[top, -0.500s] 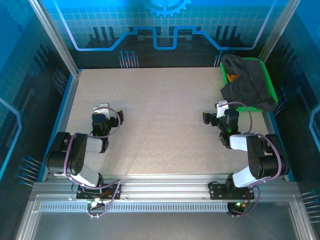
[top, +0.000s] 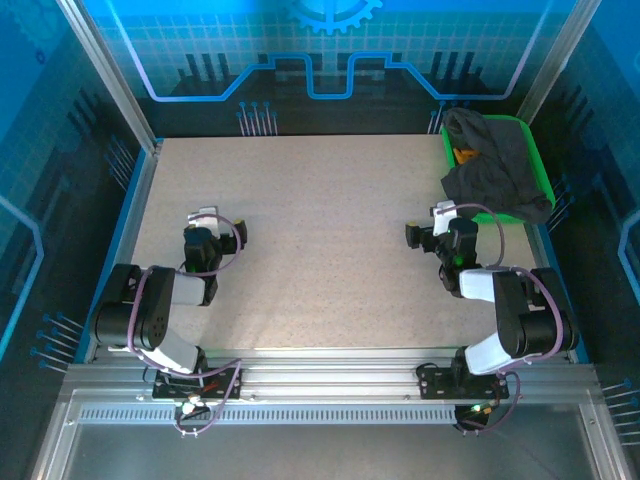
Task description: Fold and stack the t-shirts
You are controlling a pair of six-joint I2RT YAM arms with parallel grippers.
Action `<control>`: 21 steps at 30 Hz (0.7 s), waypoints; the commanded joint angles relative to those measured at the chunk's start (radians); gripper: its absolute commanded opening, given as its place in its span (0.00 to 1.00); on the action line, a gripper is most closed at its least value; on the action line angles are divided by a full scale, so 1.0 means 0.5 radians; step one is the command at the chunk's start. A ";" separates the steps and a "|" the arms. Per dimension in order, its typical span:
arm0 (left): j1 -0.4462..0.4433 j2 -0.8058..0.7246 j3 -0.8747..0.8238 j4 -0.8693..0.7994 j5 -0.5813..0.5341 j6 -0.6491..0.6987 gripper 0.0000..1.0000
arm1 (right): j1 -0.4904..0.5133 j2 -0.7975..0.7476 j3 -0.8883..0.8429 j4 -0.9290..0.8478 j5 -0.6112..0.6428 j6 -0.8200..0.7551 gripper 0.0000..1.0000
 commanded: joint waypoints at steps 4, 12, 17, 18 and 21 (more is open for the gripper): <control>-0.010 -0.002 0.043 -0.012 0.039 0.061 0.99 | 0.012 0.000 -0.017 0.062 0.024 0.010 1.00; -0.243 -0.503 0.029 -0.332 -0.383 0.192 0.99 | 0.257 -0.612 0.302 -0.666 0.653 0.056 1.00; -0.350 -0.862 0.694 -1.425 -0.565 -0.595 0.99 | 0.056 -0.672 1.207 -2.086 0.712 1.117 1.00; -0.333 -0.870 0.867 -1.807 -0.552 -0.927 0.99 | -0.039 -0.594 1.298 -2.141 0.579 1.175 1.00; -0.232 -0.748 1.114 -1.757 -0.122 -1.291 0.99 | -0.163 -0.442 1.385 -2.056 0.585 1.328 0.95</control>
